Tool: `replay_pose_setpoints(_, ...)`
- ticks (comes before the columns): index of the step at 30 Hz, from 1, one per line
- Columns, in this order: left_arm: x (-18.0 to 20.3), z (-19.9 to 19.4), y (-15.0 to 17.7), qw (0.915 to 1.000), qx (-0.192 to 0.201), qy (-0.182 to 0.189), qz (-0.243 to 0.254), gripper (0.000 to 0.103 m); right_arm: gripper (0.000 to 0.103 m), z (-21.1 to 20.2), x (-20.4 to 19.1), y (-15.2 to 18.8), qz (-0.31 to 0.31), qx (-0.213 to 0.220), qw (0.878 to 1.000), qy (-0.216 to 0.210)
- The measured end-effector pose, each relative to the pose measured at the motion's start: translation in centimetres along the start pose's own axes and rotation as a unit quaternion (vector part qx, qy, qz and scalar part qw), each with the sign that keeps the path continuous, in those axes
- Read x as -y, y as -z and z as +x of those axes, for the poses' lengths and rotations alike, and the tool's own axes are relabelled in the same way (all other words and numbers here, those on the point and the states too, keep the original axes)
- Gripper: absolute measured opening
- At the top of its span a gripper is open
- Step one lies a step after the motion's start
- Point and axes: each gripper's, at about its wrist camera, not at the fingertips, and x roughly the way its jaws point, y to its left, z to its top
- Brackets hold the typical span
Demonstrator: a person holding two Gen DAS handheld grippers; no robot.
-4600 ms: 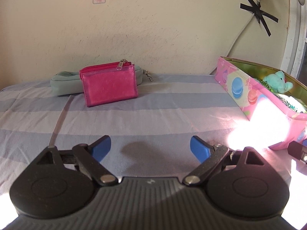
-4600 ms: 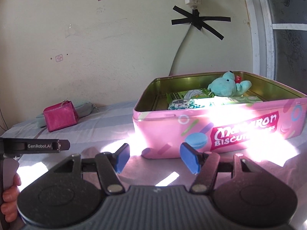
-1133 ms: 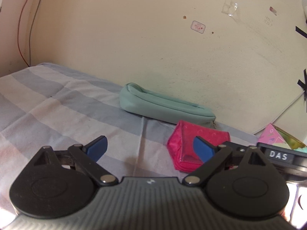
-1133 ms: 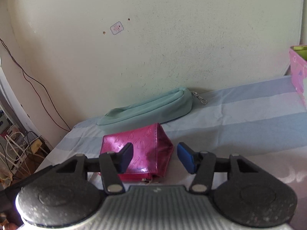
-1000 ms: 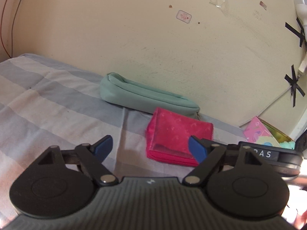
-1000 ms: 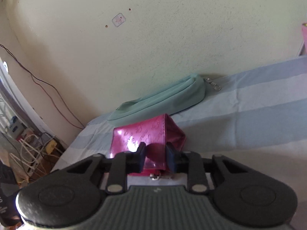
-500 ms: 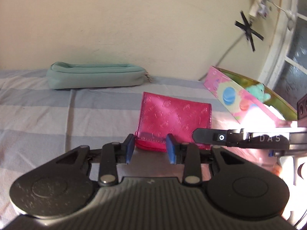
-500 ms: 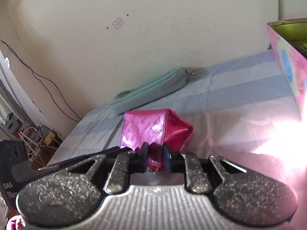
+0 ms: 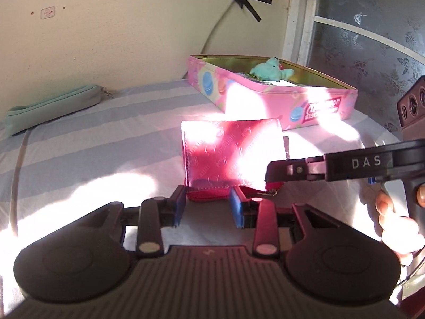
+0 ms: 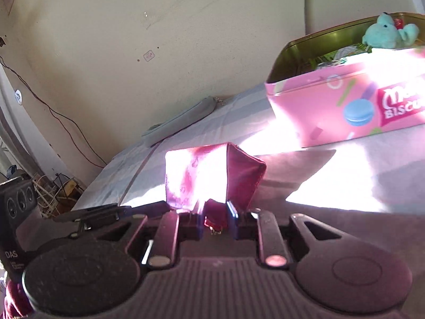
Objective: Organize objects
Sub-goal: 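Lift the pink purse with the right gripper while the left gripper grasps it too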
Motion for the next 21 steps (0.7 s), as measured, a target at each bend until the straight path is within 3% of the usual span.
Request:
replay_pose_setpoints(7, 2.4, 0.6, -0.3, 0.9995, -0.013, 0.027, 0.012, 0.039, 0.022, -2.6, 1.4, 1.2, 0.017, 0.022, 0.999, 0.022)
replay_pose_setpoints(12, 3.8, 0.3, -0.1, 0.9987, -0.022, 0.036, 0.03, 0.058, 0.023, -3.1, 2.3, 1.4, 0.033, 0.033, 0.999, 0.018)
replay_pose_setpoints(14, 3.6, 0.2, -0.1, 0.9981, -0.03, 0.045, 0.029, 0.059, 0.031, -3.2, 2.3, 1.4, 0.036, 0.039, 0.998, 0.02)
replay_pose_setpoints(18, 1.7, -1.1, -1.2, 0.9982, -0.016, 0.058, -0.008, 0.073, 0.036, -4.3, 3.1, 1.3, 0.046, 0.059, 0.997, 0.019)
replay_pose_setpoints(21, -0.1, -1.8, -2.4, 0.9956, 0.0, 0.074, -0.057, 0.074, 0.037, -5.1, 3.7, 0.9, 0.05, 0.07, 0.996, 0.017)
